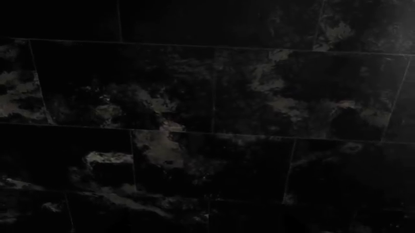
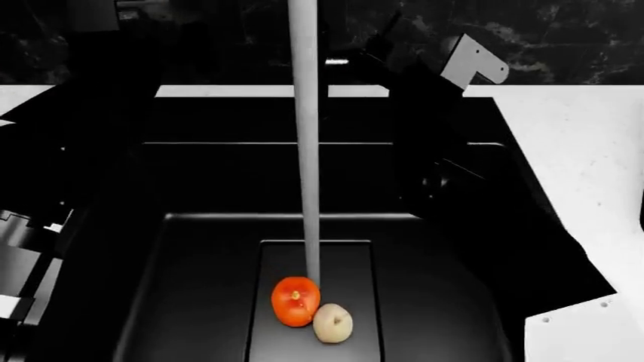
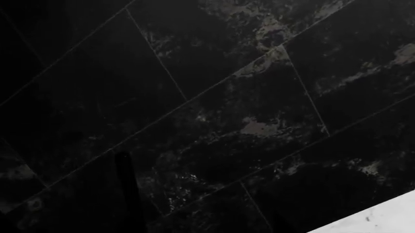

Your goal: Pick up the fruits and vegetables and place them in the sink. Turn on the sink faucet to wash them. Then turn the sink off and put them in the tray.

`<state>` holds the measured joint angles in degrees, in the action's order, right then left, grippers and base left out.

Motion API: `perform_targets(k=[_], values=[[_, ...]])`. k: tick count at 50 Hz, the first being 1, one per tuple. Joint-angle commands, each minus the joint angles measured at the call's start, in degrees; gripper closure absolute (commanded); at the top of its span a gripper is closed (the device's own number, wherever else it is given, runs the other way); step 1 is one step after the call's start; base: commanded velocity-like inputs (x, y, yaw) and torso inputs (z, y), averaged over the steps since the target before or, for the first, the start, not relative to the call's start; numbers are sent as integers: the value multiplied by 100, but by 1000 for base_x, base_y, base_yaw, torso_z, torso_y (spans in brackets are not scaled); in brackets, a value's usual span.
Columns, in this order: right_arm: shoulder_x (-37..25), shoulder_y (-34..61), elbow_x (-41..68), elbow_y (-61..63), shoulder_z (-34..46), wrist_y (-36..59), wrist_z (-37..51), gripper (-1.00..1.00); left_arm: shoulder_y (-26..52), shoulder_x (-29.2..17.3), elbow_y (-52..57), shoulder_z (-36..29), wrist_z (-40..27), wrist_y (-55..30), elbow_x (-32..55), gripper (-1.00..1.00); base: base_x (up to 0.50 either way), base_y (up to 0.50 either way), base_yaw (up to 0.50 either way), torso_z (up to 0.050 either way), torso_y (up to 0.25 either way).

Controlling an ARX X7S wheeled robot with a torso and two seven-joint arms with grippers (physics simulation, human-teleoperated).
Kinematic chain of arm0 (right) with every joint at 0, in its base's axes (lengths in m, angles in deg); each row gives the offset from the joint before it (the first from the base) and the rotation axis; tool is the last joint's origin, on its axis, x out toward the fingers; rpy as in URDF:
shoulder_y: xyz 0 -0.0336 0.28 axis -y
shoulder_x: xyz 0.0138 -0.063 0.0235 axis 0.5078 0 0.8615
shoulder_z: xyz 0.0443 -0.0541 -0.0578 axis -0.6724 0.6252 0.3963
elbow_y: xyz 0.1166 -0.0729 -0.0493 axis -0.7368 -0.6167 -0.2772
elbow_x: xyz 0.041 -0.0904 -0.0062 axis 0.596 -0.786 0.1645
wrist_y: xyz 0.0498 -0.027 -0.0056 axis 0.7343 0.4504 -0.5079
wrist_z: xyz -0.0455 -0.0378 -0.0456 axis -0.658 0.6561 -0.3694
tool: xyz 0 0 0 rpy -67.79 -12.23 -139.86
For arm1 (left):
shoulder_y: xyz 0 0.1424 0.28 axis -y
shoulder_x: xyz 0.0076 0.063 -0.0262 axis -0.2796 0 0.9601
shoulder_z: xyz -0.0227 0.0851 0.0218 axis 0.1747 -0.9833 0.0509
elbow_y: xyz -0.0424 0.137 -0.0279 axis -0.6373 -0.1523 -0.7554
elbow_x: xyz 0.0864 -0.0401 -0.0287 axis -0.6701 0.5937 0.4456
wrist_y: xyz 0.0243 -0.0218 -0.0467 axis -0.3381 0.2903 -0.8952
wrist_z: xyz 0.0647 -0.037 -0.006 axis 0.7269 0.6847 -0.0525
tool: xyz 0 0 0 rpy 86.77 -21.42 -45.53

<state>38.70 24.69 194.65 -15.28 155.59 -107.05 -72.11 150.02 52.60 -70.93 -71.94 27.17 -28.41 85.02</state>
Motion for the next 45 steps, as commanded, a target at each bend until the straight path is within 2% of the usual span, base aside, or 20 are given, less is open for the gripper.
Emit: perform_targets(k=[1,5,13,45], values=[[-1,-20,-1063,-221,-1042,268,30,-100,-51,27,12,-31,24,16,-18,-100,0,0,0,0,0],[-1,-50,-1731,-164,-1477,302,68,-100,-75,28,5,-35,38,33,-25,-100,0,0,0,0,0],[-1,35,-2056,-147,-1891,132,144,-100,-89,103,-87,-51,78,92,-54,-100,0,0,0,0,0],[-1,-217,-2386,-162,-1989,-26,322,-100,-85,217,-186,-196,293,68,-129,-100,0,0,0,0,0]])
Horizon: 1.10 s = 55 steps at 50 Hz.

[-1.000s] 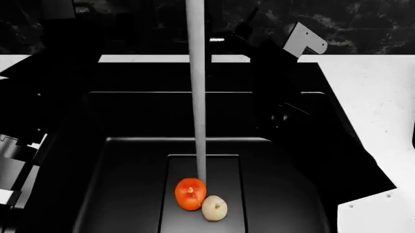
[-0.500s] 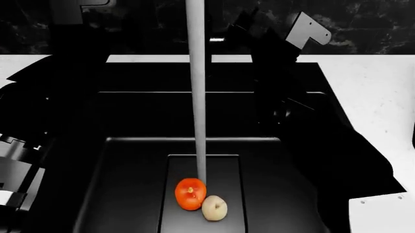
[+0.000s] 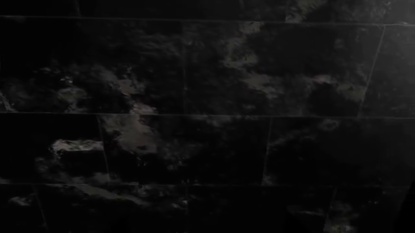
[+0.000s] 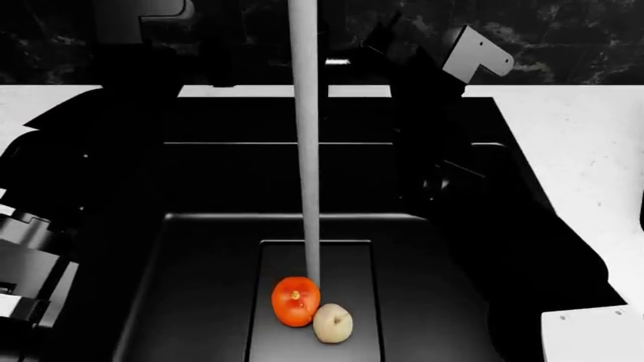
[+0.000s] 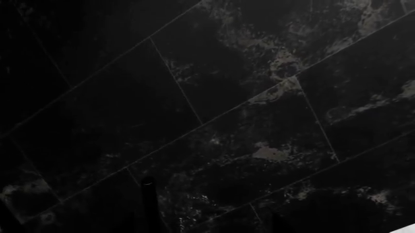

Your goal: Pick up the fruits and vegetables and place them in the sink. Turn on the sink faucet to wash them. Then turn the sink off and put them in the tray.

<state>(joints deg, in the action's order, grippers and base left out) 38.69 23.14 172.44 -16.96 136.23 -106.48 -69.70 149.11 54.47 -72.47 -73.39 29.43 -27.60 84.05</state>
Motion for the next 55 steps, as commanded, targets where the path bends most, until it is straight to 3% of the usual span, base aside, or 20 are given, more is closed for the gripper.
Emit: perform_targets(k=[1,10,21,55], values=[[0,-71,-170,1,-57,-80,82,-100,-2,34,-32,-54,69,-9,-32,-100,0,0,0,0,0],[0,-132,-874,26,208,-65,358,-100,-33,52,5,-27,93,-43,43,-100,0,0,0,0,0],[0,-139,-1828,42,-91,15,550,-100,-61,58,22,-73,105,-38,0,-100,0,0,0,0,0],[0,-170,-2534,172,-453,220,537,-100,-107,12,155,-35,52,-92,64,-100,0,0,0,0,0]])
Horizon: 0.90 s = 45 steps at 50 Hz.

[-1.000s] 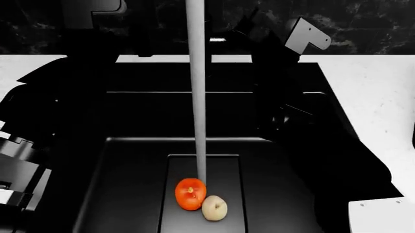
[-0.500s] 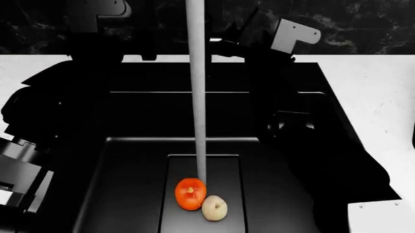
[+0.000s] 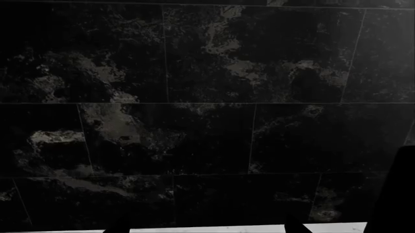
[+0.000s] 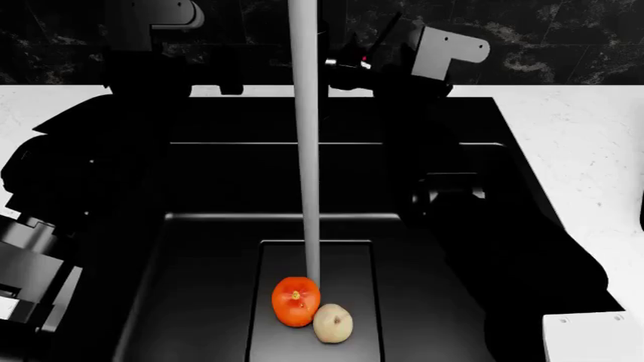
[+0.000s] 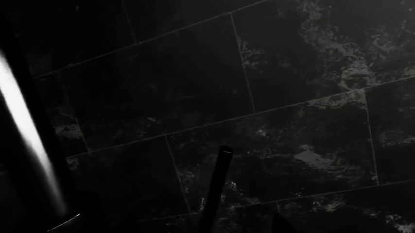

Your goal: Pick up the fruits and vegetables and place them in the sink. Turn on the sink faucet to wash them. Then turn the sink off and put them in the tray.

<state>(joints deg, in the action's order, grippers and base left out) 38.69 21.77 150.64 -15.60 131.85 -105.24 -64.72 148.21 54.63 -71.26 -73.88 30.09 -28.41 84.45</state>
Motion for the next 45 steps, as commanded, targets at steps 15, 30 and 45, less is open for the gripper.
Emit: perform_targets(k=[15,30,45], values=[[0,-98,-1365,-5,-188,332,290,-100,-29,2,23,46,-8,29,35,-100,0,0,0,0,0],[0,-23,-1669,-159,-416,448,290,-100,-69,-51,126,80,-64,15,68,-100,0,0,0,0,0],[0,70,-3099,-224,-272,941,427,-100,-81,-157,263,120,-126,-64,127,-100,0,0,0,0,0]])
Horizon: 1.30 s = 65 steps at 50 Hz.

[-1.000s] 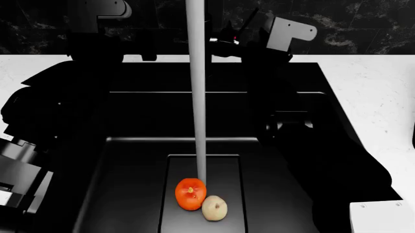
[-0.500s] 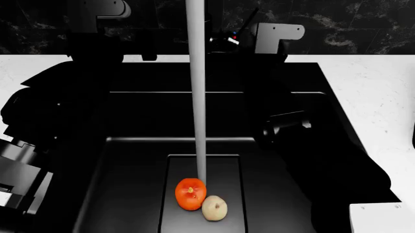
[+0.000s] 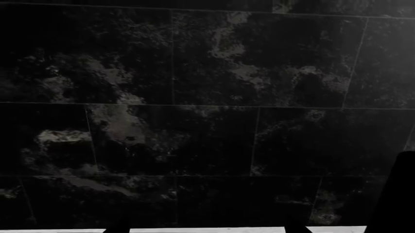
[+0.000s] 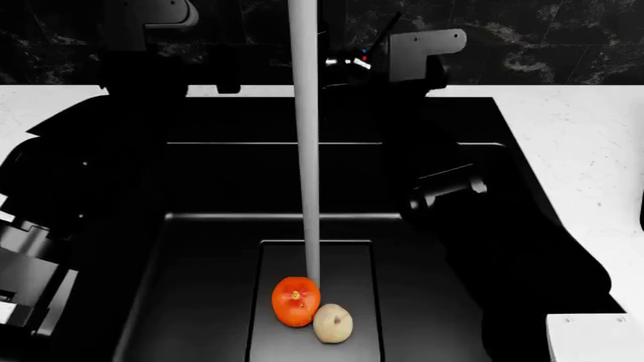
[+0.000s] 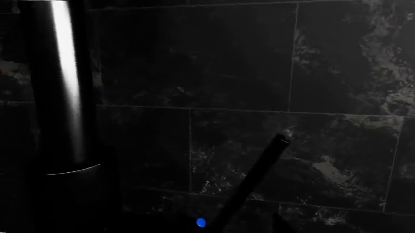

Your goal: Pick up the fruits and vegetables and place them in the sink. Turn on the sink faucet to wash them. Then turn the sink off and put them in the tray.

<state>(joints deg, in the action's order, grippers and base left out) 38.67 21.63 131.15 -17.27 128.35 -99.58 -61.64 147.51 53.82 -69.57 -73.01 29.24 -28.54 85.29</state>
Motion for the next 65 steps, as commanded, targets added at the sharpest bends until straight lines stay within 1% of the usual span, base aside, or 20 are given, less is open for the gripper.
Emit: perform_targets(k=[1,10,18,31,41,47,48,51,53,56,58,61,64,65], values=[[1,89,-1337,-63,14,428,126,-100,-12,-84,103,36,-47,-53,47,-100,0,0,0,0,0],[2,30,-2756,-4,-460,715,249,-100,-25,-117,148,49,-67,-60,56,-100,0,0,0,0,0],[2,50,-3458,35,-669,835,313,-100,-69,-132,170,62,-82,-47,68,-100,1,0,0,0,-2],[2,154,-5222,165,-516,926,240,-100,-184,-200,121,117,-100,27,79,-100,0,0,0,0,-2],[2,123,-6328,199,-390,875,200,-100,-235,-242,96,152,-109,64,87,-100,0,0,0,0,-1],[2,154,-6964,148,-329,896,356,-100,-226,-262,125,160,-119,46,96,-100,0,0,2,0,-2],[2,185,-6942,112,-383,920,464,-100,-215,-265,138,159,-124,32,99,-100,0,3,4,0,0],[2,342,-6217,-68,-834,887,487,-100,-180,-271,179,151,-133,-5,101,-100,9,3,5,0,0],[1,513,-5852,-192,-1282,870,503,-100,-154,-265,198,145,-134,-24,101,-100,0,2,3,0,0],[-90,697,-6137,-193,-2386,880,429,-100,-129,-236,206,133,-123,-29,96,-100,8,0,1,0,0],[-157,807,-6289,-192,-2855,830,368,-100,-117,-201,178,110,-92,-20,78,-100,0,0,0,0,0],[-221,968,-6472,-190,-3223,781,304,-100,-76,-135,95,84,-39,-2,49,-100,0,0,0,0,0],[-305,1205,-6515,-135,-3343,777,269,-100,-36,-84,43,63,1,2,31,-100,0,0,0,0,0],[-437,1219,-6515,186,-3330,955,322,-100,-32,-76,38,59,8,3,29,-100,0,0,0,0,0]])
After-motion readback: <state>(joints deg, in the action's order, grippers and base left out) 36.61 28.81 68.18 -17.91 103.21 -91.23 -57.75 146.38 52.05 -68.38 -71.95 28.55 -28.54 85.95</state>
